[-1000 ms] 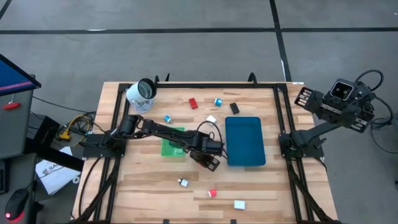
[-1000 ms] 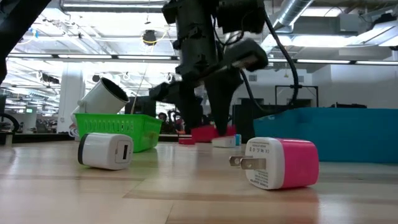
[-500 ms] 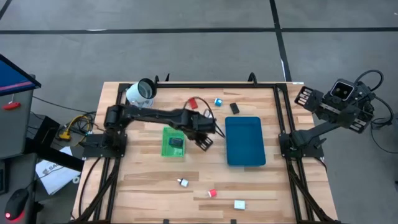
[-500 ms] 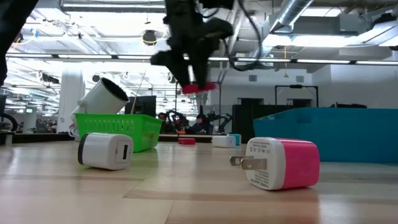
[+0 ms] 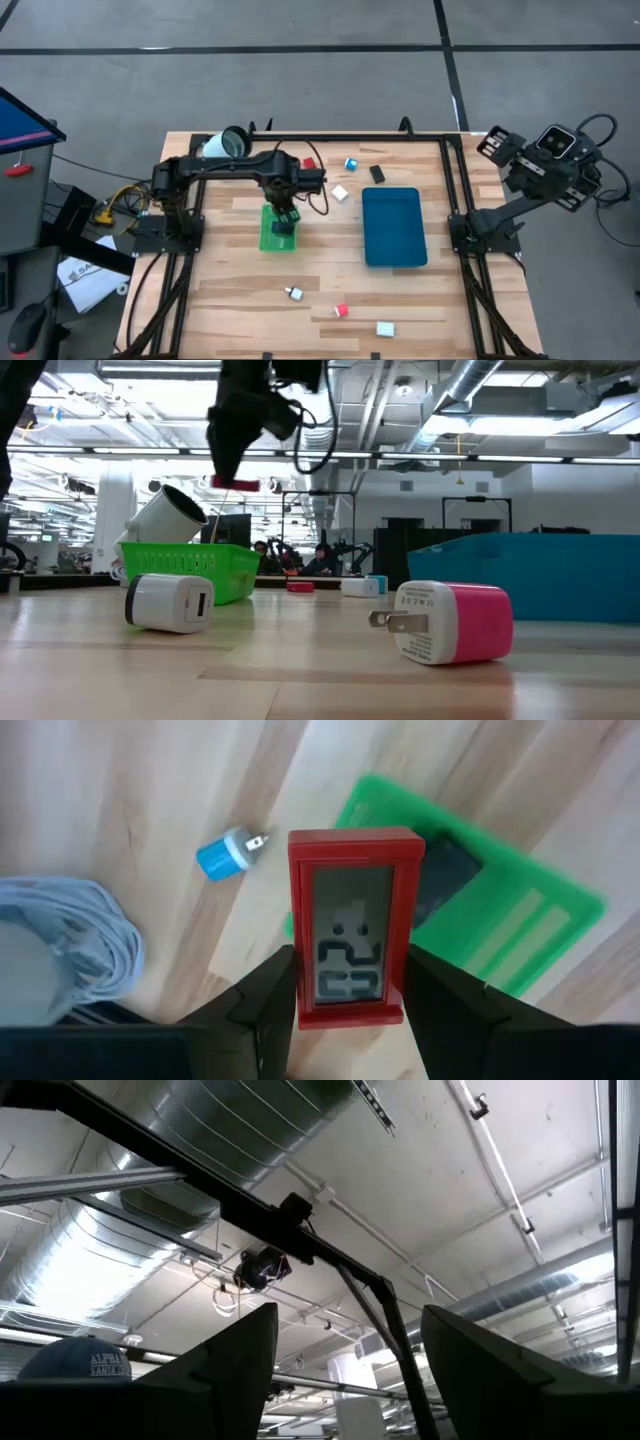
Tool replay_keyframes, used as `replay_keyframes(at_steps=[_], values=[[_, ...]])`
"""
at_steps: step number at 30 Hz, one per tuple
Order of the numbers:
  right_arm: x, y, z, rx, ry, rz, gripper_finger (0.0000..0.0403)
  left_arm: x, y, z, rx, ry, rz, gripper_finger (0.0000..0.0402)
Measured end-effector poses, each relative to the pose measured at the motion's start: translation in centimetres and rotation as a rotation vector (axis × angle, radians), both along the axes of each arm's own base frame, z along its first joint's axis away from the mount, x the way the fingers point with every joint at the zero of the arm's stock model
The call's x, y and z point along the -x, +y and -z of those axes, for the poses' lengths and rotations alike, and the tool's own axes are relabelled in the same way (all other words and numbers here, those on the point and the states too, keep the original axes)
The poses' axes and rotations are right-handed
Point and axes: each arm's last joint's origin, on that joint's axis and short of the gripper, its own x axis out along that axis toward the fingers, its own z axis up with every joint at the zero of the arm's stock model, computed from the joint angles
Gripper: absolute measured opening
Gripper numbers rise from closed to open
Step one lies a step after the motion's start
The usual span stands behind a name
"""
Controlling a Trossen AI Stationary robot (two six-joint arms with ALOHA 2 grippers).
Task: Pick & Place Office items
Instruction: Put the bottom red digital timer into the green basket
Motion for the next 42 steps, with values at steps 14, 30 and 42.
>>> replay_keyframes(at_steps=[14,30,42], values=[[-1.9,0.6,0.1,-0.043,0.011,0.097,0.0240,7.3,-1.7,4.2,0.123,-0.272,0.072,0.0158],[-3.6,0.8,0.5,-0.058,0.064,0.204,0.0240,6.6,-0.9,6.7,0.130,-0.228,0.263,0.0154],[-3.9,0.9,0.6,-0.057,0.083,0.237,0.0240,5.5,-0.4,6.3,0.138,-0.303,0.317,0.0157]])
